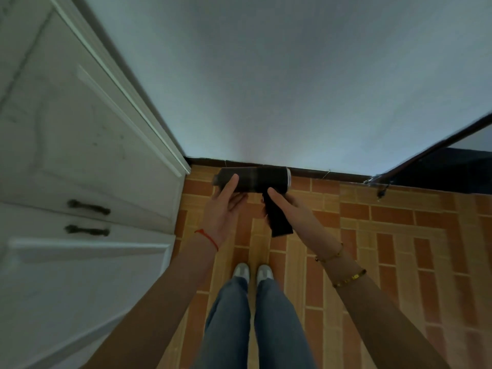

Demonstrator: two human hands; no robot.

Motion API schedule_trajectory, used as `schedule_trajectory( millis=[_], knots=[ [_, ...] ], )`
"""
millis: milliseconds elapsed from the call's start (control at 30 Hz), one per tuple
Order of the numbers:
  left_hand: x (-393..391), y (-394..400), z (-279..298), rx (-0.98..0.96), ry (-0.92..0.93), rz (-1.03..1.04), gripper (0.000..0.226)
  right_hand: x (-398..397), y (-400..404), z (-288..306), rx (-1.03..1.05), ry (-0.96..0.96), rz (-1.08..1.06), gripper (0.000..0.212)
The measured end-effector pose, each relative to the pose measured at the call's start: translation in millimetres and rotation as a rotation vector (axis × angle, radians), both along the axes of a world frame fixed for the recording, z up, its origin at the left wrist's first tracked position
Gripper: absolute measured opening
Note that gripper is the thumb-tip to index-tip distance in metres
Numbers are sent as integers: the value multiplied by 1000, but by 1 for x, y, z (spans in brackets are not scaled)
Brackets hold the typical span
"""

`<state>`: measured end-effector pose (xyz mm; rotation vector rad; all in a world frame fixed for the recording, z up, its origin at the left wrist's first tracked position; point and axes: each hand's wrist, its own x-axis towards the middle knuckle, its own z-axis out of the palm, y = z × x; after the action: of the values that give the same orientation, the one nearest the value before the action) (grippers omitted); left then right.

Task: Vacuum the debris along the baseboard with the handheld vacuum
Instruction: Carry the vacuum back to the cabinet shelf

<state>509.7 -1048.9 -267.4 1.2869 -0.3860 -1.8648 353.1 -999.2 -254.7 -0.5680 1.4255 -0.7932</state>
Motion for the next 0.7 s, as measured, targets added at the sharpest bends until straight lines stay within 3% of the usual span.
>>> schedule_trajectory(
  millis=[233, 367, 533, 700],
  knots=[
    [17, 37, 134, -38, -23, -45, 18, 19, 44, 132, -71, 15, -1, 46],
    [23, 56, 168, -55, -43, -28, 21, 26, 64, 165, -113, 36, -16, 45],
    [27, 74, 193, -63, -59, 0, 45, 28, 74, 188, -157, 86, 12, 44],
    [33, 87, 208, -49, -35, 72, 40, 32, 78, 197, -173, 85, 61, 35]
  ],
)
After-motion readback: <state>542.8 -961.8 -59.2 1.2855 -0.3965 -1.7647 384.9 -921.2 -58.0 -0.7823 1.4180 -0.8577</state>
